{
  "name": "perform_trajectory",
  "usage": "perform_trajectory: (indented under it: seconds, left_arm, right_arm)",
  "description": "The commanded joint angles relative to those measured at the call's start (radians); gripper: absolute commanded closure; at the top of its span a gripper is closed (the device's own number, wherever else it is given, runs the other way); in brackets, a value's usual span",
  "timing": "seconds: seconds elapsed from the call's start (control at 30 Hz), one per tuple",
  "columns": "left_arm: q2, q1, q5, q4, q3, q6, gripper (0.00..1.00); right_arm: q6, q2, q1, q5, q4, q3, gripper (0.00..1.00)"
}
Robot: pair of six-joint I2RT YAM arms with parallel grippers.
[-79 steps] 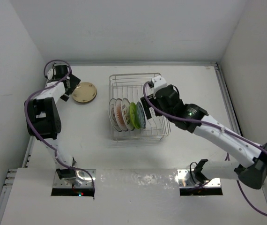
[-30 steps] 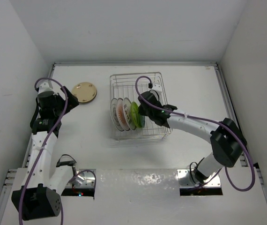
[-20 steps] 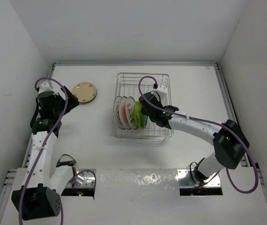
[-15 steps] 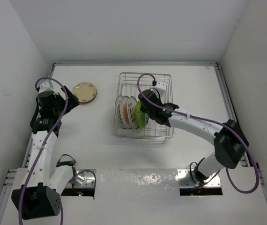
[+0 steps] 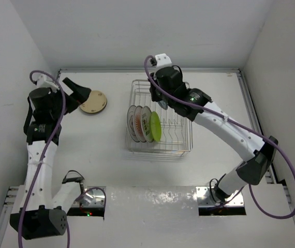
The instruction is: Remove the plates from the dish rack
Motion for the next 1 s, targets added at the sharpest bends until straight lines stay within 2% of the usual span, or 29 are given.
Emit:
perform_trajectory:
  seconds: [0.0,0.03,0.07,0.13,0.17,0.2,0.3,0.47,0.53,0.67,0.73,0.83,0.87,0.9,0.93,0.97]
  left_arm:
    - [-0.005,0.000,0.274,0.131,0.064,-0.165,0.00]
    - [-0.005,0.002,0.311,0.159,0.055,-0.258,0.00]
    - [-0.007,-0.001,0.386,0.200,0.043,-0.304,0.00]
    - [-0.004,-0.014,0.436,0.303,-0.002,-0.434,0.00]
    - [0.002,-0.023,0.459,0.322,-0.010,-0.455,0.00]
    - [0.008,-0.047,0.460,0.326,-0.010,-0.464,0.00]
    - [0.025,-0.105,0.404,0.264,0.007,-0.432,0.00]
    - [0.062,-0.161,0.356,0.187,-0.016,-0.357,0.00]
    - [0.064,-0.162,0.362,0.179,-0.046,-0.340,0.00]
    - [0.051,-0.162,0.379,0.208,-0.099,-0.342,0.07]
    - [0.047,-0.164,0.388,0.218,-0.109,-0.346,0.15]
    - [0.058,-0.164,0.408,0.242,-0.122,-0.354,0.49]
    - [0.059,-0.165,0.410,0.251,-0.123,-0.354,0.75]
    - [0.064,-0.165,0.405,0.253,-0.122,-0.354,0.88]
    - [0.064,-0.165,0.395,0.242,-0.119,-0.351,1.00]
    - [0.064,-0.165,0.376,0.238,-0.116,-0.340,1.00]
  right_arm:
    - [-0.376,0.034,0.074,-0.117,-0.132,0.115,1.00]
    - [-0.564,0.038,0.113,-0.097,-0.151,0.117,1.00]
    - [-0.649,0.032,0.160,-0.062,-0.160,0.108,1.00]
    - [-0.860,0.021,0.280,0.061,-0.139,0.040,1.00]
    - [-0.899,0.021,0.311,0.110,-0.105,0.026,1.00]
    - [-0.923,0.025,0.345,0.173,-0.088,0.022,1.00]
    - [-0.960,0.051,0.388,0.153,-0.082,0.052,1.00]
    - [-1.049,0.053,0.469,0.176,0.074,0.011,1.00]
    - [-1.061,0.073,0.488,0.179,0.094,0.022,1.00]
    - [-1.081,0.125,0.495,0.189,0.104,0.077,1.00]
    - [-1.090,0.140,0.498,0.170,0.127,0.089,1.00]
    - [-1.087,0.154,0.503,0.156,0.156,0.103,1.00]
    - [-1.086,0.159,0.503,0.158,0.162,0.106,1.00]
    - [-1.082,0.165,0.503,0.166,0.182,0.106,1.00]
    - [-1.081,0.166,0.503,0.173,0.194,0.098,1.00]
    - [-1.069,0.166,0.503,0.178,0.200,0.094,0.94]
